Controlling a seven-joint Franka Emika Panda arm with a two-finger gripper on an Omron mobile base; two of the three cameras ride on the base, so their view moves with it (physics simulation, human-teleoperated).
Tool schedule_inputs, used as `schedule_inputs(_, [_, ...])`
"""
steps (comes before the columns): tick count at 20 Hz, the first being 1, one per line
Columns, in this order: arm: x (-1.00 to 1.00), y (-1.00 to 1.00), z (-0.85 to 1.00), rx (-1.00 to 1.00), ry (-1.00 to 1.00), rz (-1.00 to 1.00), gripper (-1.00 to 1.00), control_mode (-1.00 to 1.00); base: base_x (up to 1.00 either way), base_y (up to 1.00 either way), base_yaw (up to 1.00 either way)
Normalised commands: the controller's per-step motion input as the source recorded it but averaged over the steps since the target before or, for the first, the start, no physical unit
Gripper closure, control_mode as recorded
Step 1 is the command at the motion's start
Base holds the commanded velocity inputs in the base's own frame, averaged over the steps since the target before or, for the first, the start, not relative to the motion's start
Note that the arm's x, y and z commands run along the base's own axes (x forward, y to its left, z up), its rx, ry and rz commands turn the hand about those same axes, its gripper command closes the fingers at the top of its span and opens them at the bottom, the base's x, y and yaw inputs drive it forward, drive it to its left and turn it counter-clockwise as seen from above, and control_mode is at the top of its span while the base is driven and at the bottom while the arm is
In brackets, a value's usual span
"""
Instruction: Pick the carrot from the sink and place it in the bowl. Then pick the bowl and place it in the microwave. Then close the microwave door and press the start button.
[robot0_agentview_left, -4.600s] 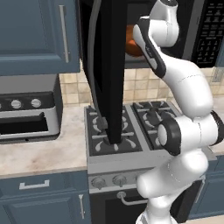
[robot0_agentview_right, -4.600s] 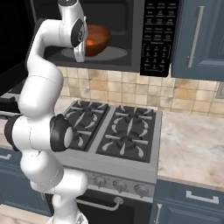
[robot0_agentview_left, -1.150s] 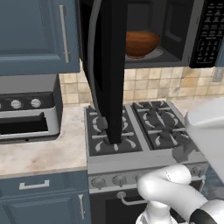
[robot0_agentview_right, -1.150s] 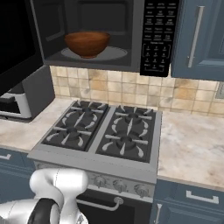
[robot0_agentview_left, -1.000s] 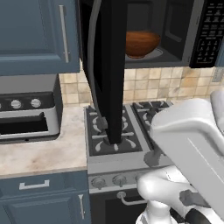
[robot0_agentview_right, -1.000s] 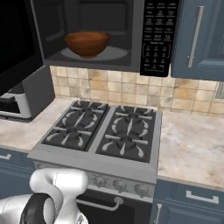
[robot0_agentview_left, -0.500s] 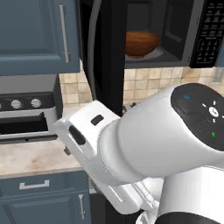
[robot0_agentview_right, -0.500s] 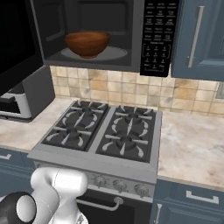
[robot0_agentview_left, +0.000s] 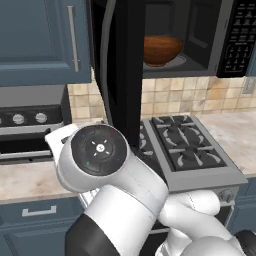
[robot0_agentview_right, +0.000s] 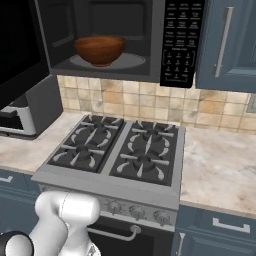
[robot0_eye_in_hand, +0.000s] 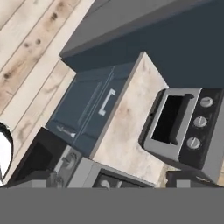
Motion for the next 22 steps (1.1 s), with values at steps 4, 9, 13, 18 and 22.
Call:
schedule_inputs(4, [1.0,0.47,-0.35,-0.04,-0.11,-0.14,-1.0,-1.0,0.0,0.0,0.0])
schedule_inputs(9, [0.97,0.68,-0.04,-0.04,-0.06,-0.14,-1.0,-1.0,0.0,0.0,0.0])
schedule_inputs(13, [0.64,0.14,0.0,0.0,0.0,-0.15,-1.0,-1.0,0.0,0.0,0.0])
schedule_inputs(18, [0.2,-0.48,0.14,0.02,-0.02,-0.16,-1.0,-1.0,0.0,0.0,0.0])
schedule_inputs(22, [0.0,-0.91,0.5,0.07,-0.14,-0.09,-1.0,-1.0,0.0,0.0,0.0])
